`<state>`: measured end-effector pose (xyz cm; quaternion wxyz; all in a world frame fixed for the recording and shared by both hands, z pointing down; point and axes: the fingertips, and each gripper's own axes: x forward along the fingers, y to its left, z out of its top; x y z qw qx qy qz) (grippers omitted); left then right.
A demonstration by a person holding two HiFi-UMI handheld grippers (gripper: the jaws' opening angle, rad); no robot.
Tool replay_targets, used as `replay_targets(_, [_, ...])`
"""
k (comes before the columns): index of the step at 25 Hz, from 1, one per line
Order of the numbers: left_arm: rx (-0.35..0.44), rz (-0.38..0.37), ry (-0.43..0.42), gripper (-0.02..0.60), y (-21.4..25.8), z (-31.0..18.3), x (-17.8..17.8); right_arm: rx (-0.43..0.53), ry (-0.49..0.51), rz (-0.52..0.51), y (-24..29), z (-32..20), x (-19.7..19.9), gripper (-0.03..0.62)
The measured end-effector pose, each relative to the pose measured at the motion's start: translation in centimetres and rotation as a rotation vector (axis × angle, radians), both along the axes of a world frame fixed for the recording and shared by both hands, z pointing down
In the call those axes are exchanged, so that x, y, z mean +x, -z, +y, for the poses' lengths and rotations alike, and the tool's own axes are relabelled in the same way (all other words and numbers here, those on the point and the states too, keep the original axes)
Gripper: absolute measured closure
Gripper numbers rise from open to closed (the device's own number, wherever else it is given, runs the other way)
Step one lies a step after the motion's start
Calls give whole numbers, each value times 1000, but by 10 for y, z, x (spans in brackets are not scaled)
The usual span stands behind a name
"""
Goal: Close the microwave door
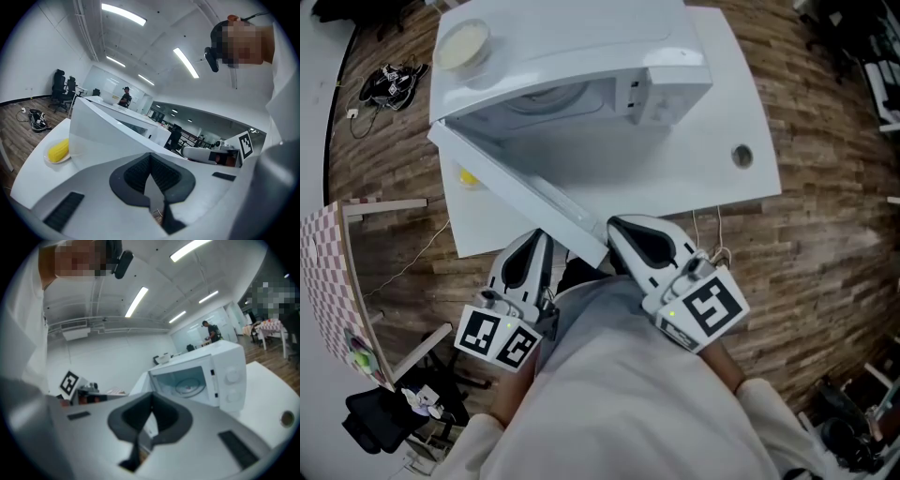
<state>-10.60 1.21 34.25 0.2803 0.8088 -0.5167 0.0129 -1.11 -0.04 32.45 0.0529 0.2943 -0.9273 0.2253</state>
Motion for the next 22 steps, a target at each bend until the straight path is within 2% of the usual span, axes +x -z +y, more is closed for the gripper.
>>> replay_targets(11, [48, -11, 45, 565, 6, -17, 28, 32, 97, 22, -4, -19, 17, 572])
replay_targets(22, [53, -15, 52, 565, 5, -24, 25, 30, 96, 12, -2, -29, 14, 572])
